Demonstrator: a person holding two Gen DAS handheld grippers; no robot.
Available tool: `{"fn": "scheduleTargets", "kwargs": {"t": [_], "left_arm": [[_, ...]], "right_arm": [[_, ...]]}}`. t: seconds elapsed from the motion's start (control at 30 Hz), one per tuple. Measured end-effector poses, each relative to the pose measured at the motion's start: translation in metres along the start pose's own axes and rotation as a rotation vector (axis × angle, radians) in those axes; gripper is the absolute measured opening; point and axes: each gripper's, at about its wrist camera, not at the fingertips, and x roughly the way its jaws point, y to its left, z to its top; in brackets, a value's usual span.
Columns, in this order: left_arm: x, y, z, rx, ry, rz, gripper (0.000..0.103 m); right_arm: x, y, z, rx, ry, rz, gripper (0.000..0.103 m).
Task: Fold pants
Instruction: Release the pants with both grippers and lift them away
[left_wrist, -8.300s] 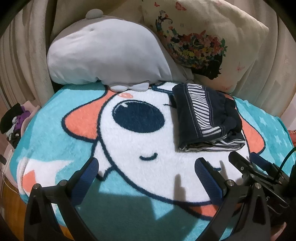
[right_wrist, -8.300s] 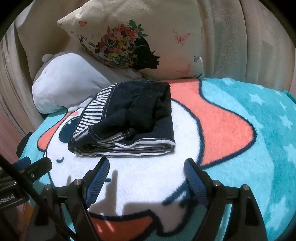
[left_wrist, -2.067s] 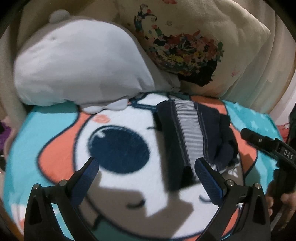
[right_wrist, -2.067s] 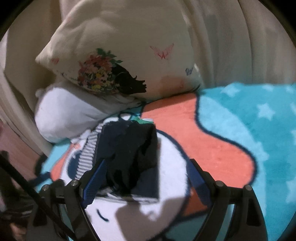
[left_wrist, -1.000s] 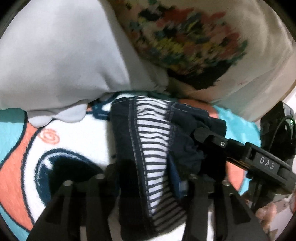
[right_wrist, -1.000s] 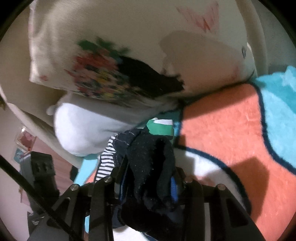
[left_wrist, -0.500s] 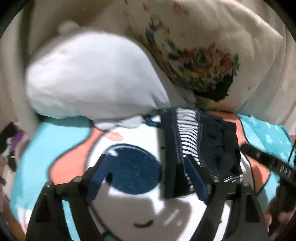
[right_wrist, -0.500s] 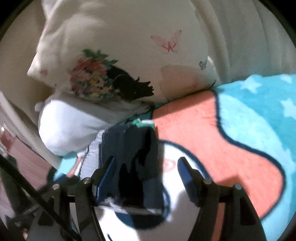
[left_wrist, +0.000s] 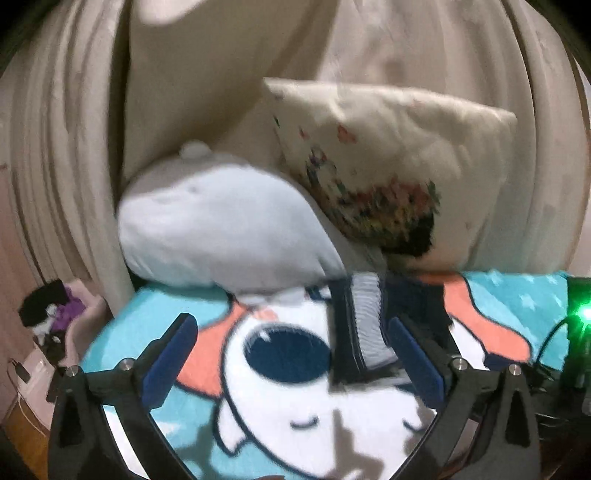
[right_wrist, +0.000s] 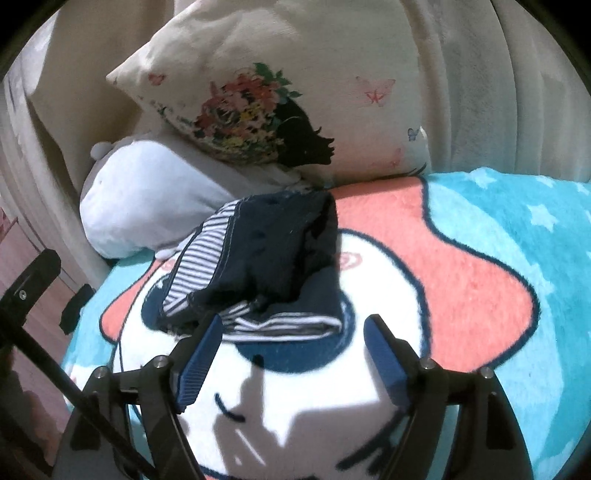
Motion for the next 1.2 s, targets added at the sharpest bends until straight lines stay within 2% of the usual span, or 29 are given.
{"fn": "scheduleTargets", "kwargs": {"t": [0.13, 0.37, 0.67, 1.2], "left_arm": [[0.004, 0.006, -0.008, -0.042, 0.077, -0.026, 0.103], [0.011, 0.007, -0.021, -0.033, 0.14, -0.026, 0.103], [0.016, 0.007, -0.027, -0.033, 0.182, -0.056, 0.103], [0.034, 0.009, -0.036, -0.057, 0.258, -0.099, 0.103]], "right_arm": [[-0.002, 0.004, -0.005, -0.017, 0.003, -0.018, 0.085], [-0.004, 0.014, -0.008, -0.059, 0.008, -0.053, 0.086], [-0.001, 0.029, -0.01, -0.117, 0.018, -0.089, 0.087], [0.015, 0.037, -0.01, -0.133, 0.069, -0.122, 0.089]]}}
